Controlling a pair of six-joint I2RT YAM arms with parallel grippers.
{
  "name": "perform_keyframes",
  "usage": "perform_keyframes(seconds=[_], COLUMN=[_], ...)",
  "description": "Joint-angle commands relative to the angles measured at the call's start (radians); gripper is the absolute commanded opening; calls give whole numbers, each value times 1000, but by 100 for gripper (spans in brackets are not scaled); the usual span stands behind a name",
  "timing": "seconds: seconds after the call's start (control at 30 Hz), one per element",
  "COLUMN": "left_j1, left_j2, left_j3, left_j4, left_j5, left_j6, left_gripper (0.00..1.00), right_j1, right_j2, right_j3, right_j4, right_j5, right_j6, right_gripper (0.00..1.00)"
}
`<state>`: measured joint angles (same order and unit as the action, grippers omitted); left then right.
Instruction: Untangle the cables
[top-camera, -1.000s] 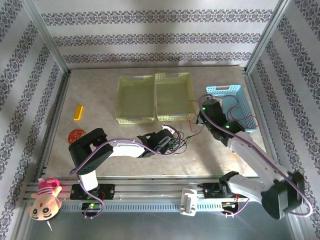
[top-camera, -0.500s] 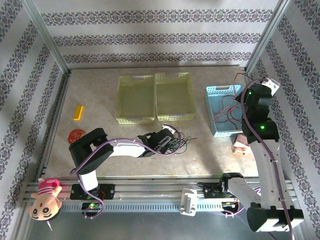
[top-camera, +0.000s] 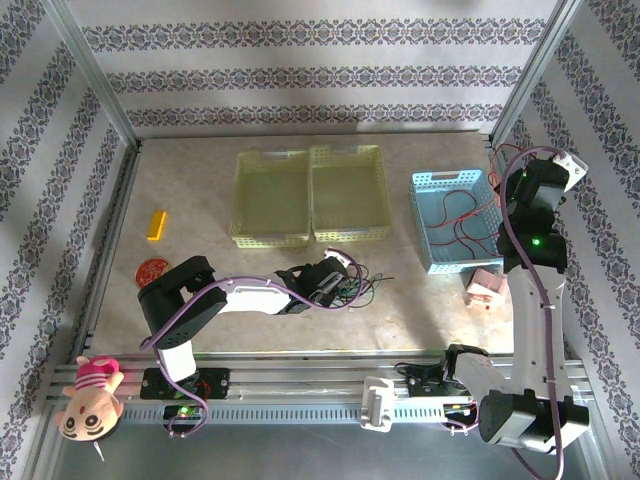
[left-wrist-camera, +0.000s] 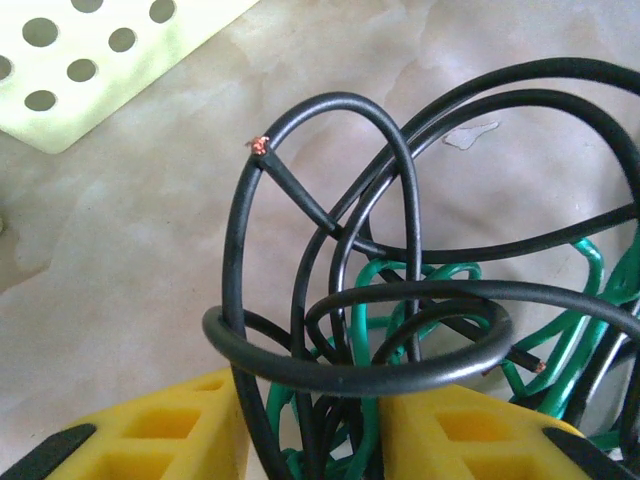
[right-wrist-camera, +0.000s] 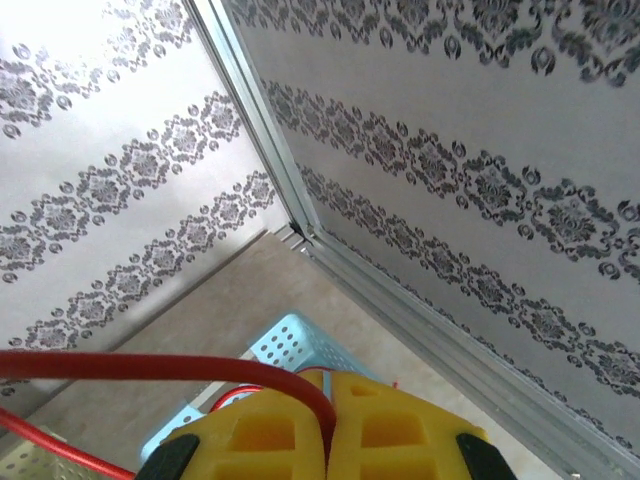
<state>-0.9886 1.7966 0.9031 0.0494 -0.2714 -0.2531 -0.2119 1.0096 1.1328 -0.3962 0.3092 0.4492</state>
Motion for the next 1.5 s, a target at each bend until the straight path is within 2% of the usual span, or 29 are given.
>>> perform_keyframes(seconds=[0.0,0.53,0.57,0.67,0.73,0.87,1.07,1.13,1.27,1.47], left_j1=[-10,-13,-13,-13,-13,-14,-12,-13,-13,-13], left_j2=[47,39,39,38,37,36,41,40,35,34], left_j3=[-9,-15,-15,-16,-16,-20,-17,-17,-23,-25], left_j4=[-106,-98,-98,-98,-98,-96,-93,-92,-87,-84], left_j5=[33,34,34,32,31,29,29,29,24,21], left_j6=[20,23,24,24,22,19,20,20,17,15], left_gripper=[38,43,43,46,46,49,53,52,53,53], right_j1=[-7,-3,-3,-1,5,38,176,250,395,585], right_j2=[32,229,248,298,317,273,165,129,74,119], right_j3=[-27,-120,-114,-87,-61,-72,-138,-188,-307,-406], right_j4=[21,12,-2,-46,-91,-122,-180,-177,-153,-178], right_j5=[-55,36,37,-10,-37,-19,-38,-117,-367,-514], right_j6=[33,125,130,133,135,129,101,85,43,6], right_gripper=[0,0,4,42,47,49,50,50,49,48])
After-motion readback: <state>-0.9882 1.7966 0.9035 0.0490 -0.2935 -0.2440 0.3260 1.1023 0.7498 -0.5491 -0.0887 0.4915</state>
